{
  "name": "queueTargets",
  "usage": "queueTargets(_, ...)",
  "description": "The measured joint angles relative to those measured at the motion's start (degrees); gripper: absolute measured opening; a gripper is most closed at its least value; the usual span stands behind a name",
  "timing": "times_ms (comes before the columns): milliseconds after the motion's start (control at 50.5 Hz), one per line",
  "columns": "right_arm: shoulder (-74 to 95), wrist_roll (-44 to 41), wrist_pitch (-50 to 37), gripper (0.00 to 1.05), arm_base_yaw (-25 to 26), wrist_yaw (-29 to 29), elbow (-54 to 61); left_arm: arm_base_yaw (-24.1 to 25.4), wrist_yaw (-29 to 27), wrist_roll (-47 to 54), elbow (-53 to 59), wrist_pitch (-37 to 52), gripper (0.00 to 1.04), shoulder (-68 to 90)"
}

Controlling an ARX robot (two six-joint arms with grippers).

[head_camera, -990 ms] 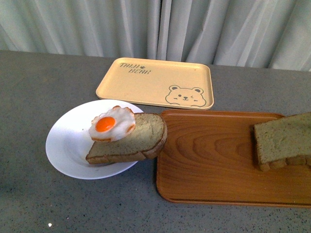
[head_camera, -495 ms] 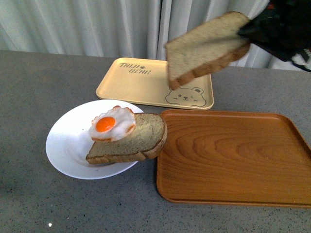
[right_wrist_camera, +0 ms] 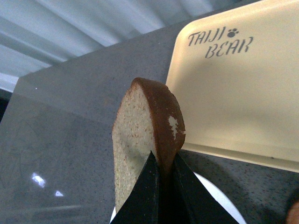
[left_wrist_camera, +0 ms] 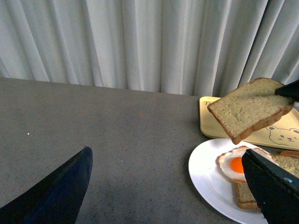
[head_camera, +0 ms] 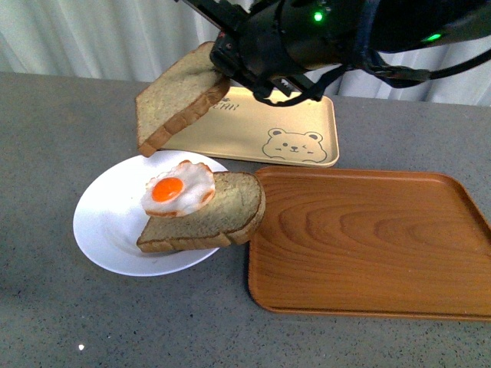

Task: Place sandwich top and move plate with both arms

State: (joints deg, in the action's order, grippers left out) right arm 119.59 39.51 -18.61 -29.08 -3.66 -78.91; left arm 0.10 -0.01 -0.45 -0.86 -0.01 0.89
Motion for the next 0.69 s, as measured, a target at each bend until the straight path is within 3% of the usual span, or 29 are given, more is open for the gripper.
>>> queueTargets(356, 3.8, 1.0, 1.3, 0.02, -3.4, 0.0, -2.5, 0.0, 0.0, 0.0, 0.0, 0.0, 0.96, 0.0)
queueTargets(693, 1.3, 1.5, -1.4, 0.02, -3.8, 2.8, 8.9, 0.0, 0.0, 0.0, 0.0, 0.0, 0.96, 0.0)
